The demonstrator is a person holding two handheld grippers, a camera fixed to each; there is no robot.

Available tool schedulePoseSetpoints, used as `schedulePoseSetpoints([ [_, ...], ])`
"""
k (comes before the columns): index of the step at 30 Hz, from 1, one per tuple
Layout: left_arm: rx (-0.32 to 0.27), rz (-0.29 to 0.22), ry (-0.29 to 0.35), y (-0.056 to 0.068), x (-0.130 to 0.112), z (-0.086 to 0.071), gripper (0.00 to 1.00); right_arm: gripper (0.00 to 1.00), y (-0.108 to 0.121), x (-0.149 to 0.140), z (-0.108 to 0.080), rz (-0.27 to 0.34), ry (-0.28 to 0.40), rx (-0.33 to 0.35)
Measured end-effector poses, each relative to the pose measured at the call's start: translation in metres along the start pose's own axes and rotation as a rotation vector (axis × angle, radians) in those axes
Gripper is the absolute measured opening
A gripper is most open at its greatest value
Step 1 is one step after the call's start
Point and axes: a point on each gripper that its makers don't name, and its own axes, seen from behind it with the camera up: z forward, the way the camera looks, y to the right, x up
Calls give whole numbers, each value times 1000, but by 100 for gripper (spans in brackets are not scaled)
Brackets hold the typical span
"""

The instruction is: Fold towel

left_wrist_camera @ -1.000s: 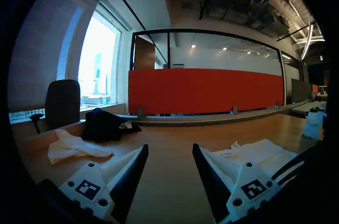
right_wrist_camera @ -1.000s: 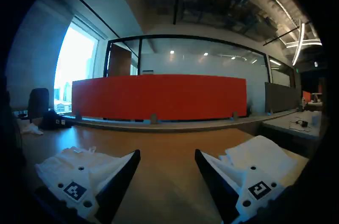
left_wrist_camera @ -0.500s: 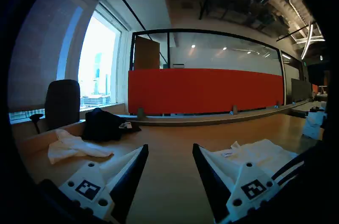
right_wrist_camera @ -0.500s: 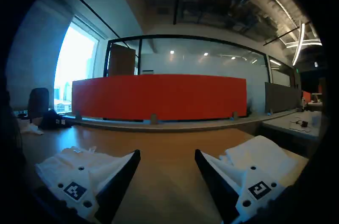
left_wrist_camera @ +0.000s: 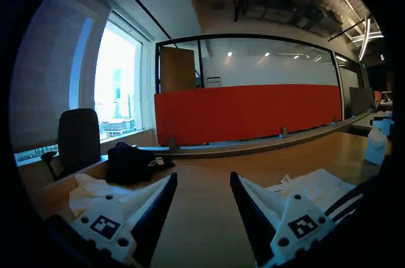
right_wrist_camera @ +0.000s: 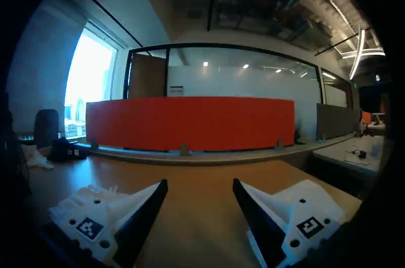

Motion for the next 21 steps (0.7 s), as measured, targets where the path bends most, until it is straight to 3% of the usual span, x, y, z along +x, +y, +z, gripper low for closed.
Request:
schedulePoseSetpoints([
  [12,-44,-23,-47,4,76,-2,76,100,-8,96,-3,-30,22,-4],
  [21,-85,-9,-93,10,110,0,77,100,-6,135,-1,-23,13,-5],
])
